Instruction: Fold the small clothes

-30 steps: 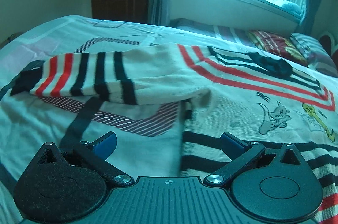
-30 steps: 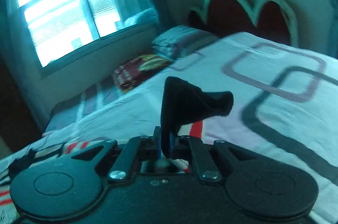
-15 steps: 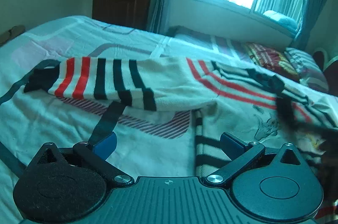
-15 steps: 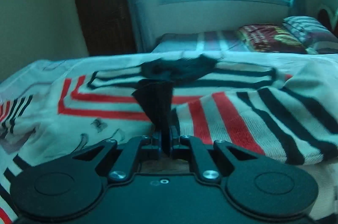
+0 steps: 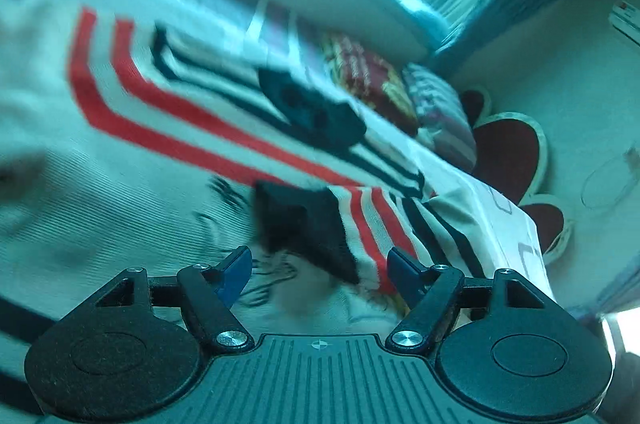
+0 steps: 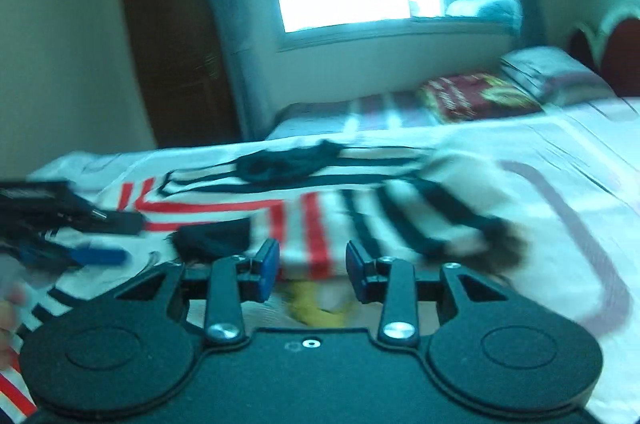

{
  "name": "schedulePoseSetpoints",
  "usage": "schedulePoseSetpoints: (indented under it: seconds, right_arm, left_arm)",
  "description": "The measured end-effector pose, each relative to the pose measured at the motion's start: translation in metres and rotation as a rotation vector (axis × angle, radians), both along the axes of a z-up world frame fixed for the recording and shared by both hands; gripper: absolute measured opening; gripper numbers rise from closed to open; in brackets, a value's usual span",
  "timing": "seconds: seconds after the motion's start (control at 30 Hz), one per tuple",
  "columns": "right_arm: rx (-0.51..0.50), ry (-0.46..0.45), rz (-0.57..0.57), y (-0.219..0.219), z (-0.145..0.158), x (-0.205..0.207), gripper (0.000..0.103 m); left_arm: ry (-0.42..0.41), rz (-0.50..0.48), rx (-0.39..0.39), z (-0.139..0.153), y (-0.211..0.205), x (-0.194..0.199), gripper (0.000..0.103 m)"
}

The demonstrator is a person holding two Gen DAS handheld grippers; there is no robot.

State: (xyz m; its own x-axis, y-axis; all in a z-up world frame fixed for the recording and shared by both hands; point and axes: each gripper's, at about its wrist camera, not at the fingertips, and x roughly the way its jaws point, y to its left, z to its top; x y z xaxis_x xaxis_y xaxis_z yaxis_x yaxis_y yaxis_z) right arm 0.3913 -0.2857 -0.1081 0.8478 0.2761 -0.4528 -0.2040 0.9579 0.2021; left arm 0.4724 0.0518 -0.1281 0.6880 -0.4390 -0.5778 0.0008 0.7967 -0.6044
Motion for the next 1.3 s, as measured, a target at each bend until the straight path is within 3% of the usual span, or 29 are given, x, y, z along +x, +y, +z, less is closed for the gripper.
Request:
schedulePoseSetpoints:
  seconds: [0.1,0.13,0.17,0.23,0.3,0.47,0.63,0.77,0.83,0.9,0.97,1.07,1.13,1.2,1.23,1.3]
  right_arm:
    - [0.065,0.024,-0.067,-0.030,-0.002,-0.003,0.039]
    - [0.091,0.037,-0.090,-0.039,-0.005,-0.002,0.039]
    - [0.111,0.048,-0.106,-0.046,-0.006,-0.004,0.039]
    - [0.175,0.071,-0.132,-0.060,-0.012,-0.003,0.039]
    - [0.237,0.088,-0.154,-0.071,-0.015,-0.002,0.040]
    - [0.536,0.138,-0.179,-0.100,-0.031,0.017,0.059]
    - [0.811,0.245,-0.202,-0.116,-0.063,0.045,0.056]
    - [0.936,0.285,-0.250,-0.126,-0.080,0.065,0.049]
    - [0.878,0.284,-0.300,-0.128,-0.078,0.070,0.008]
    - [0.811,0.230,-0.301,-0.124,-0.067,0.064,0.008]
    - [0.679,0.245,-0.316,-0.112,-0.070,0.065,0.008]
    - [0.665,0.268,-0.305,-0.113,-0.076,0.065,0.005]
    - [0.626,0.271,-0.270,-0.112,-0.066,0.062,0.018]
    - [0.513,0.204,-0.245,-0.112,-0.046,0.046,0.026]
    - [0.457,0.163,-0.233,-0.113,-0.037,0.039,0.030]
    - [0.400,0.129,-0.201,-0.120,-0.025,0.041,0.033]
  left_arm:
    - [0.035,0.016,0.021,-0.010,-0.021,0.022,0.074]
    - [0.024,0.019,0.058,-0.010,-0.028,0.027,0.048]
    - [0.029,0.002,0.080,-0.011,-0.032,0.034,0.008]
    - [0.042,-0.022,0.068,-0.015,-0.034,0.043,0.007]
    - [-0.021,-0.033,0.106,-0.003,-0.033,0.042,0.007]
    - [-0.134,0.010,0.181,0.029,-0.006,0.031,0.007]
    - [-0.106,0.004,0.197,0.023,0.023,0.037,0.007]
    - [-0.071,-0.006,0.208,0.006,0.026,0.034,0.007]
    - [-0.077,0.018,0.204,-0.001,0.028,0.031,0.007]
    - [-0.117,0.039,0.201,-0.002,0.026,0.024,0.007]
    - [-0.089,0.038,0.275,-0.013,0.018,0.025,0.007]
    - [-0.098,0.041,0.280,-0.021,0.018,0.022,0.007]
    - [-0.098,0.029,0.279,-0.019,0.020,0.022,0.007]
    - [-0.090,0.018,0.258,-0.017,0.025,0.022,0.010]
    - [-0.081,0.018,0.259,-0.015,0.028,0.021,0.019]
    - [-0.099,0.074,0.293,-0.007,0.034,0.013,0.051]
